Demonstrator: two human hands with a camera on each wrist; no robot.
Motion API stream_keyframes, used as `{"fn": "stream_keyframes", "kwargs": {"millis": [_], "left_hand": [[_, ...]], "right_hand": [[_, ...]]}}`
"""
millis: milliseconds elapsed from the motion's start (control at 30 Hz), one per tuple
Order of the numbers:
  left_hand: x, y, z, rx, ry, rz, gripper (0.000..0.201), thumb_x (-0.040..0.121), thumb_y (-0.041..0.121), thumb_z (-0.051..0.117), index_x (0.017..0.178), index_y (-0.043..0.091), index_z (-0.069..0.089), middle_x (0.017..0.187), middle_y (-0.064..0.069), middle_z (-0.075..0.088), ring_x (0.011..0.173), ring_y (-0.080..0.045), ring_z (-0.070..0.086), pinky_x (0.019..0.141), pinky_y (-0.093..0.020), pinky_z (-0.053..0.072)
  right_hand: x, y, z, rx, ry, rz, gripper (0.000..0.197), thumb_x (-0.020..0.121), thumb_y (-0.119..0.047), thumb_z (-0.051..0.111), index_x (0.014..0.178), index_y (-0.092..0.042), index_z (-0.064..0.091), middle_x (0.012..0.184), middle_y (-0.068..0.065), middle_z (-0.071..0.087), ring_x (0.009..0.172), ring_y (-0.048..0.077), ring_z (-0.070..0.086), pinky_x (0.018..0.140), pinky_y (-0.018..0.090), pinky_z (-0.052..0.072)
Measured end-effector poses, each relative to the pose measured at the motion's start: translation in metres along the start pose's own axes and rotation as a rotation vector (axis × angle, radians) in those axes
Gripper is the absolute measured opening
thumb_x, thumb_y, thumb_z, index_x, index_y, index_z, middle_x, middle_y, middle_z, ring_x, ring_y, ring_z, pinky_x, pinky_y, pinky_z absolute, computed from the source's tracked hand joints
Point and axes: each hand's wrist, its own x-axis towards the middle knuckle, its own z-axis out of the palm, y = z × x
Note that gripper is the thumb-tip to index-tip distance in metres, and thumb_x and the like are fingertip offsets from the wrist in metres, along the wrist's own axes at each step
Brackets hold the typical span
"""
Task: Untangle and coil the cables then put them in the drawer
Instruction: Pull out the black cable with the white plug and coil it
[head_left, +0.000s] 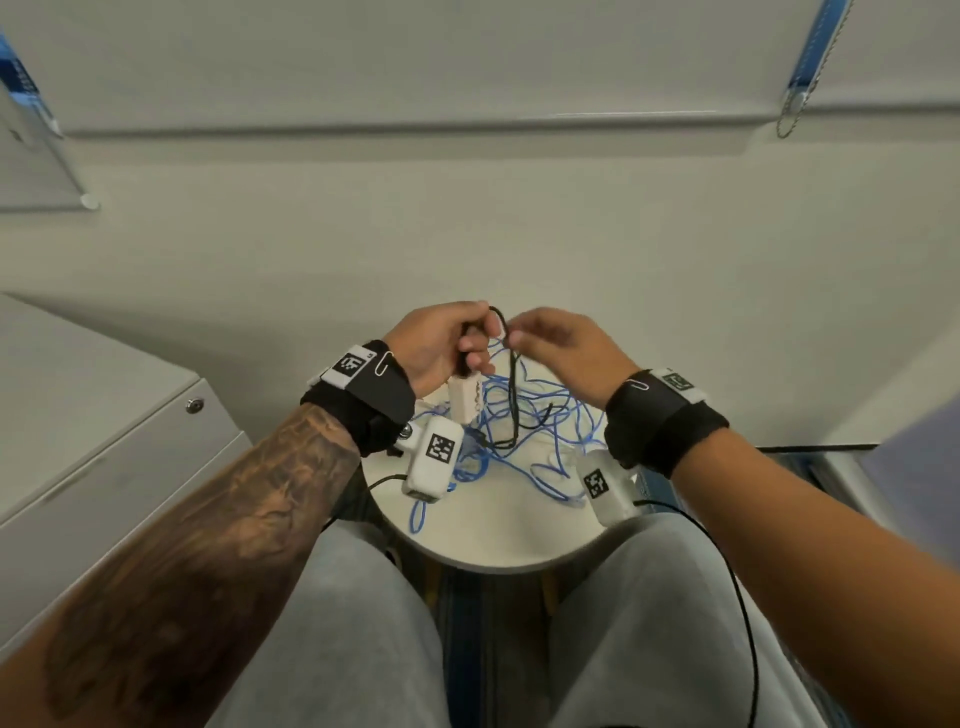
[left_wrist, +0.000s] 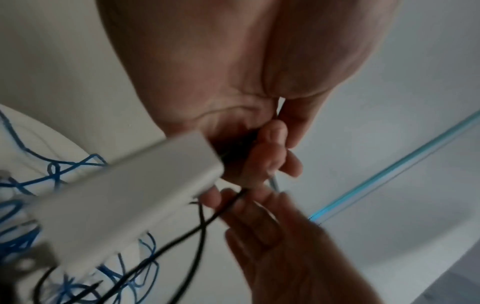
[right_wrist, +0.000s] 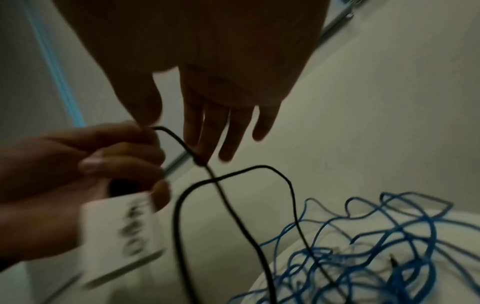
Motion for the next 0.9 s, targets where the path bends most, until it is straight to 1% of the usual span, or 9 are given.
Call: {"fn": "stream_keyframes", "kwargs": {"millis": [100, 167, 267, 367, 433, 600, 700, 767, 900], "left_hand": [[-0.009, 0.002, -0.005, -0.050, 0.036, 0.032, 0.031, 0.102, 0.023, 0.040, 0.089, 0.006, 0.062, 0.057, 0.003, 0.031, 0.051, -0.013, 0.037, 0.075, -0.034, 0.049], [-0.016, 0.002, -0.009, -0.077, 0.027, 0.014, 0.028, 0.100, 0.022, 0.043, 0.087, 0.007, 0.063, 0.055, 0.005, 0.028, 0.048, -0.011, 0.032, 0.067, -0.032, 0.044], [-0.031, 0.004, -0.009, -0.161, -0.100, -0.054, 0.025, 0.091, 0.019, 0.038, 0.076, 0.010, 0.055, 0.054, 0.005, 0.022, 0.048, -0.012, 0.022, 0.063, -0.033, 0.036], [-0.041, 0.011, -0.004, -0.333, -0.208, 0.005, 0.018, 0.086, 0.015, 0.036, 0.081, 0.011, 0.053, 0.057, 0.005, 0.028, 0.051, -0.012, 0.027, 0.065, -0.032, 0.041], [-0.044, 0.016, -0.004, -0.455, -0.202, 0.074, 0.017, 0.089, 0.013, 0.037, 0.089, 0.011, 0.054, 0.061, 0.005, 0.038, 0.055, -0.012, 0.038, 0.069, -0.032, 0.045], [-0.042, 0.017, -0.009, -0.684, 0.020, 0.247, 0.023, 0.101, 0.012, 0.040, 0.098, 0.007, 0.062, 0.080, -0.002, 0.065, 0.074, -0.014, 0.067, 0.077, -0.033, 0.057], [-0.033, 0.013, -0.017, -0.743, 0.124, 0.332, 0.024, 0.102, 0.011, 0.038, 0.102, 0.005, 0.061, 0.088, -0.007, 0.071, 0.083, -0.017, 0.072, 0.078, -0.032, 0.058], [-0.026, 0.010, -0.025, -0.767, 0.195, 0.368, 0.023, 0.103, 0.010, 0.037, 0.103, 0.005, 0.059, 0.091, -0.008, 0.073, 0.088, -0.019, 0.073, 0.077, -0.032, 0.059], [-0.019, 0.001, -0.024, -0.619, 0.336, 0.395, 0.021, 0.103, 0.006, 0.037, 0.097, 0.007, 0.057, 0.085, -0.008, 0.074, 0.083, -0.022, 0.073, 0.075, -0.034, 0.058]], "right_hand": [[-0.008, -0.019, 0.003, 0.208, -0.030, 0.033, 0.015, 0.101, -0.014, 0.055, 0.092, -0.009, 0.066, 0.080, 0.007, 0.066, 0.069, 0.016, 0.064, 0.079, 0.027, 0.052], [-0.007, -0.029, -0.002, 0.311, 0.058, 0.066, 0.018, 0.102, -0.017, 0.053, 0.088, -0.013, 0.064, 0.074, 0.001, 0.054, 0.054, 0.011, 0.054, 0.066, 0.033, 0.055], [-0.005, -0.032, -0.002, 0.144, 0.157, 0.040, 0.019, 0.101, -0.024, 0.054, 0.087, -0.016, 0.064, 0.059, -0.016, 0.045, 0.047, 0.002, 0.038, 0.046, 0.021, 0.039], [-0.013, -0.030, 0.010, 0.088, 0.177, 0.011, 0.027, 0.100, -0.028, 0.058, 0.091, -0.004, 0.064, 0.063, -0.009, 0.047, 0.050, 0.000, 0.037, 0.049, 0.013, 0.035], [-0.022, -0.025, 0.021, 0.099, 0.150, -0.011, 0.029, 0.101, -0.027, 0.057, 0.091, -0.001, 0.064, 0.067, 0.000, 0.048, 0.055, 0.004, 0.039, 0.053, 0.016, 0.036], [-0.044, -0.015, 0.044, 0.043, 0.028, -0.029, 0.020, 0.103, -0.026, 0.054, 0.087, -0.028, 0.068, 0.057, -0.015, 0.047, 0.053, 0.002, 0.038, 0.055, 0.019, 0.035], [-0.057, -0.018, 0.047, -0.103, -0.042, -0.034, 0.020, 0.103, -0.032, 0.052, 0.101, -0.026, 0.071, 0.058, -0.021, 0.054, 0.056, 0.002, 0.046, 0.060, 0.023, 0.041], [-0.065, -0.020, 0.048, -0.246, -0.101, -0.068, 0.023, 0.103, -0.038, 0.050, 0.106, -0.028, 0.071, 0.072, -0.018, 0.063, 0.067, 0.002, 0.055, 0.068, 0.030, 0.049], [-0.069, -0.034, 0.037, -0.353, -0.161, -0.133, 0.024, 0.102, -0.039, 0.051, 0.092, -0.026, 0.068, 0.062, -0.008, 0.053, 0.058, 0.008, 0.047, 0.063, 0.034, 0.044]]}}
